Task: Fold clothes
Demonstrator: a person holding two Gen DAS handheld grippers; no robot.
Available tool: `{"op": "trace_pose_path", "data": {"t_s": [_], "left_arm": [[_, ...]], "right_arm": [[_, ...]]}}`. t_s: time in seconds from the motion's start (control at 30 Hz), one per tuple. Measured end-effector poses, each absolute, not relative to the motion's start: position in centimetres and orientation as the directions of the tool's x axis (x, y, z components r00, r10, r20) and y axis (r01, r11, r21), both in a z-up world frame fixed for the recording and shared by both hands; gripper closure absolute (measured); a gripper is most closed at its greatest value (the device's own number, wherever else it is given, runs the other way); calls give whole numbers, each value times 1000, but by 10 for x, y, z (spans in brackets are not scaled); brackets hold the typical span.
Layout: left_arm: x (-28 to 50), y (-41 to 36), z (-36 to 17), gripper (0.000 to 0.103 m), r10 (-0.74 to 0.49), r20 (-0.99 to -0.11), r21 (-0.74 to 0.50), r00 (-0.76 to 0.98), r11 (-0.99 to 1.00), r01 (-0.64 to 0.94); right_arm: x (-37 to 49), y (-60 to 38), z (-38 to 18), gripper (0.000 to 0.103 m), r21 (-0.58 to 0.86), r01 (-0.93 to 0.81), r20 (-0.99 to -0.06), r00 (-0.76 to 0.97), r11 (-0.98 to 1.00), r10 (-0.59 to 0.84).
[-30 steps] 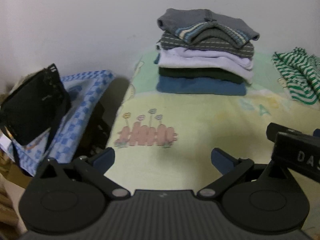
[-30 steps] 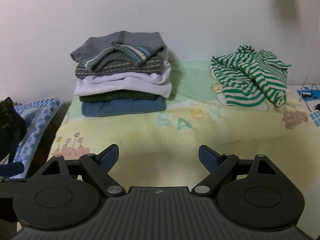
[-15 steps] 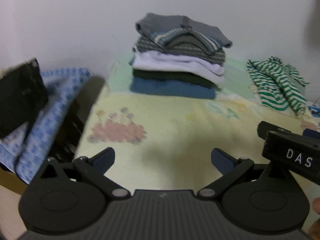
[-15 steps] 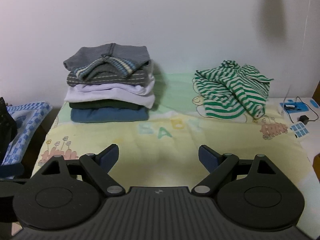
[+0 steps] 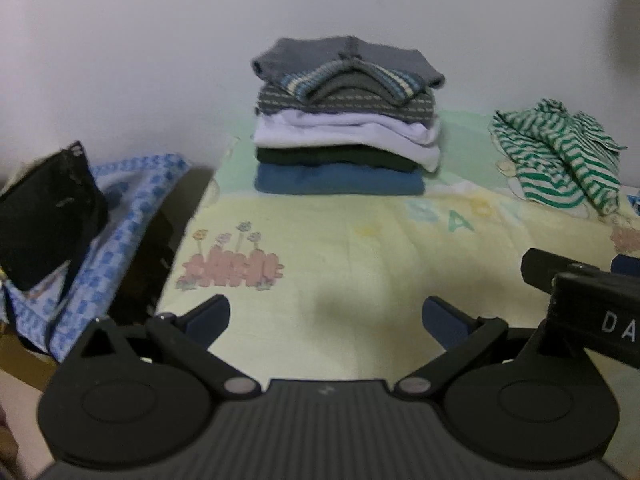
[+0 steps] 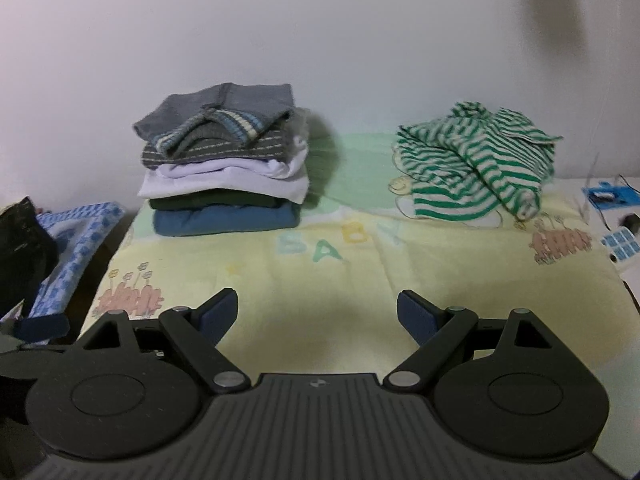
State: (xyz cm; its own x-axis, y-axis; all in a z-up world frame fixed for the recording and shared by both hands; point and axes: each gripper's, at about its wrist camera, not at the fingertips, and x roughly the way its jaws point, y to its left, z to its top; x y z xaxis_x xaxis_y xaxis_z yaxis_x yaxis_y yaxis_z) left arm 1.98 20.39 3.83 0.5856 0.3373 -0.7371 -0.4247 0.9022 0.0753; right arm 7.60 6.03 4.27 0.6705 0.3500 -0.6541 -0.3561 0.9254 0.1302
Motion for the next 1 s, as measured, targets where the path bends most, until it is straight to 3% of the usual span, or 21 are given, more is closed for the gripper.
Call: {"op": "trace_pose_path", "data": {"t_s": [0.37, 0.57, 0.7, 1.0], "left_arm": [[7, 217, 26, 1, 281, -778, -20, 561, 883, -470], [9, 234, 17, 1, 332, -812, 31, 480, 846, -532], [2, 255, 17, 1, 325, -822, -8, 468, 814, -580], [7, 255, 28, 1, 359, -782, 9, 510, 824, -566]], "right_arm": [[74, 71, 41, 14, 87, -428, -665, 648, 900, 373], [69, 81, 41, 14, 21, -427, -665, 670, 904, 331], [70, 82, 38, 14, 7, -414, -679, 667, 910, 308], [74, 70, 37, 14, -2, -346, -674, 693, 938, 254]]}}
